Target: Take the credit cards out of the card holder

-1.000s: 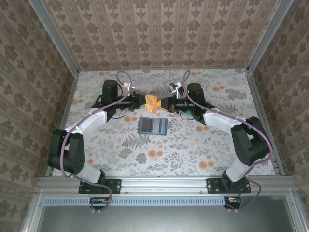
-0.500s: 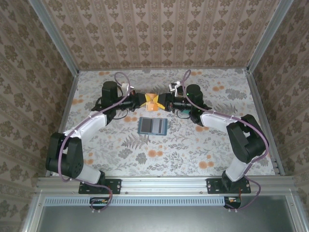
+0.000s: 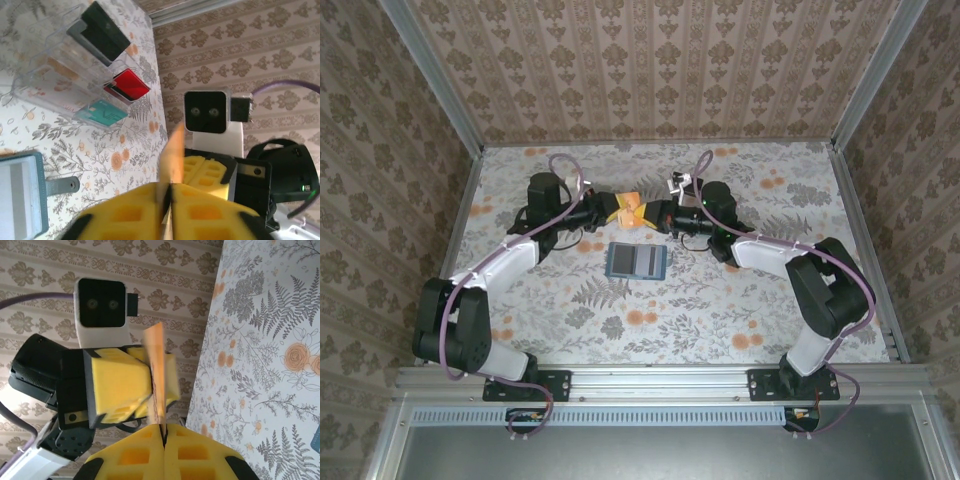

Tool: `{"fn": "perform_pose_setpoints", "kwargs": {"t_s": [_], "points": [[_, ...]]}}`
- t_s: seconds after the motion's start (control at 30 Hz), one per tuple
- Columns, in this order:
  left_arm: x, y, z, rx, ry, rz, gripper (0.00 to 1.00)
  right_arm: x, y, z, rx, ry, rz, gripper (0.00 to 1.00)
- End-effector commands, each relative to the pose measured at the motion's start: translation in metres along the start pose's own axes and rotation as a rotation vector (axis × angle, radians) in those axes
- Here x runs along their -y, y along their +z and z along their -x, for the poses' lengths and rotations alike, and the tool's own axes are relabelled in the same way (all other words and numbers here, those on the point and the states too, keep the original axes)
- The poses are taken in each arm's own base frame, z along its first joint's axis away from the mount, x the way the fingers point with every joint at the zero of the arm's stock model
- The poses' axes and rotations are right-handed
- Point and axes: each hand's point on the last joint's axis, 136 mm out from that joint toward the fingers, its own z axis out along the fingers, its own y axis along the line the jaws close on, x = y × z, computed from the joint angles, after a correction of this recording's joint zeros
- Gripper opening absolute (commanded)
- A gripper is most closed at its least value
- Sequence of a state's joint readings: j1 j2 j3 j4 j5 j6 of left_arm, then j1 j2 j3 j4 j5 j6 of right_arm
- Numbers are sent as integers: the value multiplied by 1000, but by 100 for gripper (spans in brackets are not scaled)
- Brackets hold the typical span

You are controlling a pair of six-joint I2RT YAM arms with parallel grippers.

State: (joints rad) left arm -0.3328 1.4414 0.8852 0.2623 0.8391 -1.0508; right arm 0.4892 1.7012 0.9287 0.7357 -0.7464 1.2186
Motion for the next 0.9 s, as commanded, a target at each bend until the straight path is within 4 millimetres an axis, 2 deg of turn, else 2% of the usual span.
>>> {"fn": "perform_pose_setpoints", "kwargs": {"t_s": [0.0, 0.07, 0.17, 0.27, 0.4, 0.5, 0.63, 0.77, 0.87], "points": [[-8, -17, 7, 53, 31, 101, 36, -7, -4, 4, 11, -125, -62, 0], [-20, -27, 8, 70, 49, 181, 53, 3, -12, 7, 7, -216, -167, 0], [-38, -37, 6, 78, 46, 271, 71, 20, -31, 16, 0, -373, -361, 0], [-61, -50, 5, 82, 51, 389, 82, 35, -53, 33, -12, -509, -547, 0], [-85, -66, 3, 76, 79, 522, 94, 44, -72, 54, -44, -666, -668, 0], [-95, -74, 2, 65, 91, 567, 100, 49, -86, 73, -50, -789, -768, 0], [-103, -81, 2, 57, 87, 593, 100, 48, -98, 99, -103, -908, -828, 0], [-106, -82, 2, 50, 87, 600, 100, 43, -98, 110, -158, -1125, -777, 0], [-108, -82, 3, 45, 85, 600, 100, 42, -97, 121, -214, -1132, -717, 0]]}}
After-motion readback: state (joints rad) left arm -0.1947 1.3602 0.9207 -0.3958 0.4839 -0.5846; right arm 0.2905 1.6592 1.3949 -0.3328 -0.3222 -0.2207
